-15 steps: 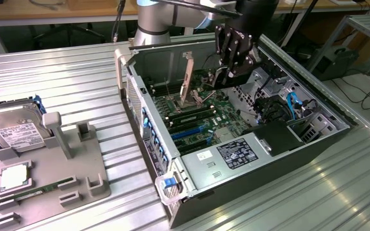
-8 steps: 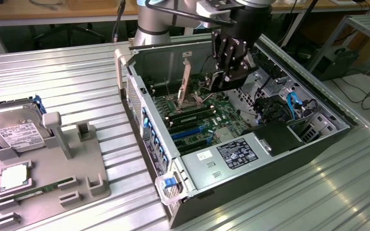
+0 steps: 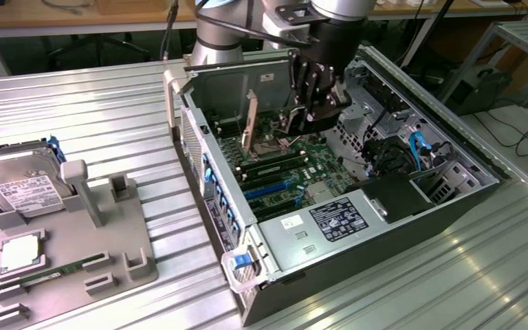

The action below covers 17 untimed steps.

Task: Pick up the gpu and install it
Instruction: 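Insert the gpu into the slot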

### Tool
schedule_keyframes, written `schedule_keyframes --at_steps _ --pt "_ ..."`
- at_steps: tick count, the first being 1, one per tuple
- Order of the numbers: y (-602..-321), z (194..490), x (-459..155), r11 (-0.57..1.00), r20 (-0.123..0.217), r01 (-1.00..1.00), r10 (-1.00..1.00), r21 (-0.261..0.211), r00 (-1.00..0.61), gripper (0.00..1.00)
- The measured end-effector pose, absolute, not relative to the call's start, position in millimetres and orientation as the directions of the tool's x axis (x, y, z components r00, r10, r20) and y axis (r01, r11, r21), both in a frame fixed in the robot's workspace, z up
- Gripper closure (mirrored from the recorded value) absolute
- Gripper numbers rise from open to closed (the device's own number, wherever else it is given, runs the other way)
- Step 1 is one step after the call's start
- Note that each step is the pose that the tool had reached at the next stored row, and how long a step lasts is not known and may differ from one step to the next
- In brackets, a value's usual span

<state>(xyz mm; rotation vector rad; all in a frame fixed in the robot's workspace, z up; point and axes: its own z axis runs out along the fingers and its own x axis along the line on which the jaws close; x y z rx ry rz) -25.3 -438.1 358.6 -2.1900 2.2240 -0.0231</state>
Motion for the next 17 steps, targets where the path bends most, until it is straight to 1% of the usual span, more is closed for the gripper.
schedule_keyframes --at_steps 4,7,15,17 --pt "-439 351 -25 0.013 -0.004 -1.000 -1.000 -0.025 -0.013 0.73" --pt "-448 343 -27 0.001 -0.006 -1.000 -1.000 -0.024 -0.001 0.73" --pt "-448 328 -33 -0.042 -0.006 -0.999 -0.999 -0.024 0.042 0.73" --pt "-448 326 -34 -0.044 -0.005 -0.998 -0.999 -0.036 0.044 0.73"
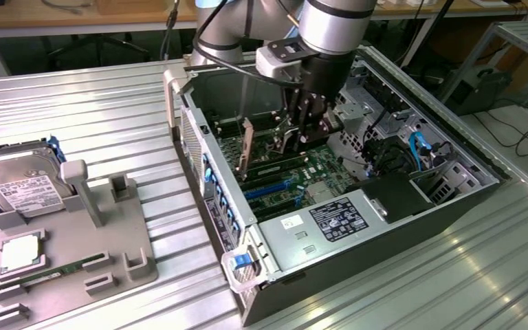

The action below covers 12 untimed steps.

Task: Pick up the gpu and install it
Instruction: 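Insert the gpu into the slot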

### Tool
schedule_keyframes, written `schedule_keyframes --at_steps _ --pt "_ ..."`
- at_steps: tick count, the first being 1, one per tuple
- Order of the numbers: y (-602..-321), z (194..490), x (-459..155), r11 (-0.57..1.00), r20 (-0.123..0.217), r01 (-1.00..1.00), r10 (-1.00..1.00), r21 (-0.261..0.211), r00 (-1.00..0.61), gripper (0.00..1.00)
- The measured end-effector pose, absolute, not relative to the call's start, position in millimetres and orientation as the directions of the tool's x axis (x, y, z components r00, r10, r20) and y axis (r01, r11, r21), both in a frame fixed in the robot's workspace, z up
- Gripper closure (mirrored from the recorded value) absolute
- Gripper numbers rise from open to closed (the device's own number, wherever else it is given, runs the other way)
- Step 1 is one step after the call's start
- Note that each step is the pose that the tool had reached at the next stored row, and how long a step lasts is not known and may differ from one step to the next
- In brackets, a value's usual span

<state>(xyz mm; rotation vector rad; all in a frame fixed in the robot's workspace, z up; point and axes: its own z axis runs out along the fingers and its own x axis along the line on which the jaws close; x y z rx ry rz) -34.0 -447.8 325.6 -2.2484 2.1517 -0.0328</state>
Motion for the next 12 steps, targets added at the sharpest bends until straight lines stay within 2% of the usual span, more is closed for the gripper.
schedule_keyframes --at_steps 3,12 --pt "-448 322 -35 -0.031 -0.005 -0.998 -1.000 -0.048 0.031 0.73" --pt "-449 307 -39 0.022 -0.005 -0.999 -1.000 -0.041 -0.021 0.73"
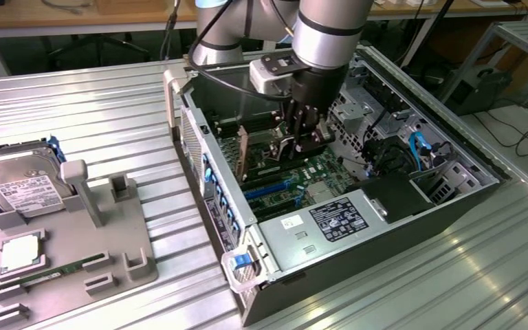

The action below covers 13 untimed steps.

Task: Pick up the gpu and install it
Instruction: 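Insert the gpu into the slot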

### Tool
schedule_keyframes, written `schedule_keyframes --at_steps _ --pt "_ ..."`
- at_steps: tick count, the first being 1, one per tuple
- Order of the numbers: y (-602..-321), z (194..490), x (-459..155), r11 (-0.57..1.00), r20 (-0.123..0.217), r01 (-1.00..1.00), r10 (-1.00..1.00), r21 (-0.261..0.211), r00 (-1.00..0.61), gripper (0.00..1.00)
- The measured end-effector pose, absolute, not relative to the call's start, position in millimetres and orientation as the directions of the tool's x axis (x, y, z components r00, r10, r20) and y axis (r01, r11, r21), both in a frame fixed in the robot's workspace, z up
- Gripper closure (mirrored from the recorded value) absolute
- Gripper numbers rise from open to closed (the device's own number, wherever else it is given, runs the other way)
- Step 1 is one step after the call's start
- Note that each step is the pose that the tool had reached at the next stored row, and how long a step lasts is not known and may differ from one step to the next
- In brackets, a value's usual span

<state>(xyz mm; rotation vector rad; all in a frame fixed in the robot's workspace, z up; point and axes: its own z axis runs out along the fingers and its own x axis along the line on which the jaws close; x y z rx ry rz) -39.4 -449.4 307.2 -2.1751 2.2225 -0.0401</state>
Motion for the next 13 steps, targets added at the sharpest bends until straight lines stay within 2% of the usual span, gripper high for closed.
schedule_keyframes --at_steps 3,13 --pt "-450 303 -40 0.022 -0.004 -0.999 -1.000 -0.025 -0.022 0.73" --pt "-453 285 -43 0.018 -0.005 -1.000 -1.000 -0.024 -0.018 0.73"
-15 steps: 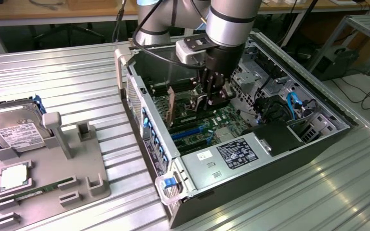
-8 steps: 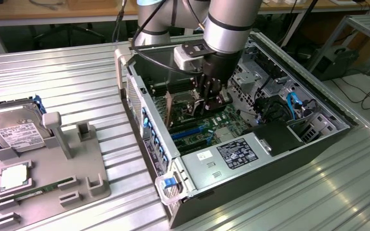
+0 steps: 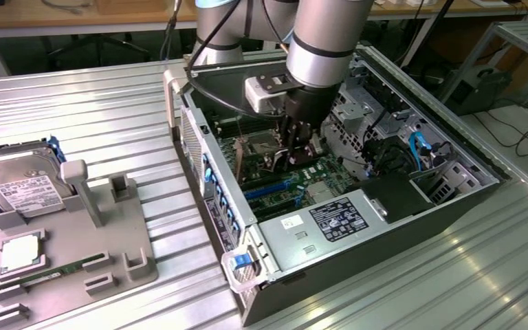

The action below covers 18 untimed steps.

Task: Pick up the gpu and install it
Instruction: 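Insert the gpu into the slot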

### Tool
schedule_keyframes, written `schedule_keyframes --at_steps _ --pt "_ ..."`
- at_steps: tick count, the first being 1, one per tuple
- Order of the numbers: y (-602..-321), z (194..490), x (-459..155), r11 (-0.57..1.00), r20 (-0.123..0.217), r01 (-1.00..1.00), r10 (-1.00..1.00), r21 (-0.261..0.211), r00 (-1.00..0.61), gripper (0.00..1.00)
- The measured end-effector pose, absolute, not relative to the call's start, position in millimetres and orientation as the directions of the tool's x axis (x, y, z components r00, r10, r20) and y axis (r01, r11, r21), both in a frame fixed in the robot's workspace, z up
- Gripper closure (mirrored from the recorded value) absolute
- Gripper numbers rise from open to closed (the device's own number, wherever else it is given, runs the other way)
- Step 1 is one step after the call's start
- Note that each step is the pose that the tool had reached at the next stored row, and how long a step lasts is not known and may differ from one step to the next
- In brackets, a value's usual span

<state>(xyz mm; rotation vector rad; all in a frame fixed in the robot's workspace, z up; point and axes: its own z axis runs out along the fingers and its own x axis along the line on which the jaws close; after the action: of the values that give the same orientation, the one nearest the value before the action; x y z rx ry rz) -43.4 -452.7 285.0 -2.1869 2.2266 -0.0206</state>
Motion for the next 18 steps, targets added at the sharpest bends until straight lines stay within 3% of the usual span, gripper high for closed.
schedule_keyframes --at_steps 18 --pt "-455 269 -53 0.011 -0.006 -1.000 -1.000 -0.028 -0.011 0.73"
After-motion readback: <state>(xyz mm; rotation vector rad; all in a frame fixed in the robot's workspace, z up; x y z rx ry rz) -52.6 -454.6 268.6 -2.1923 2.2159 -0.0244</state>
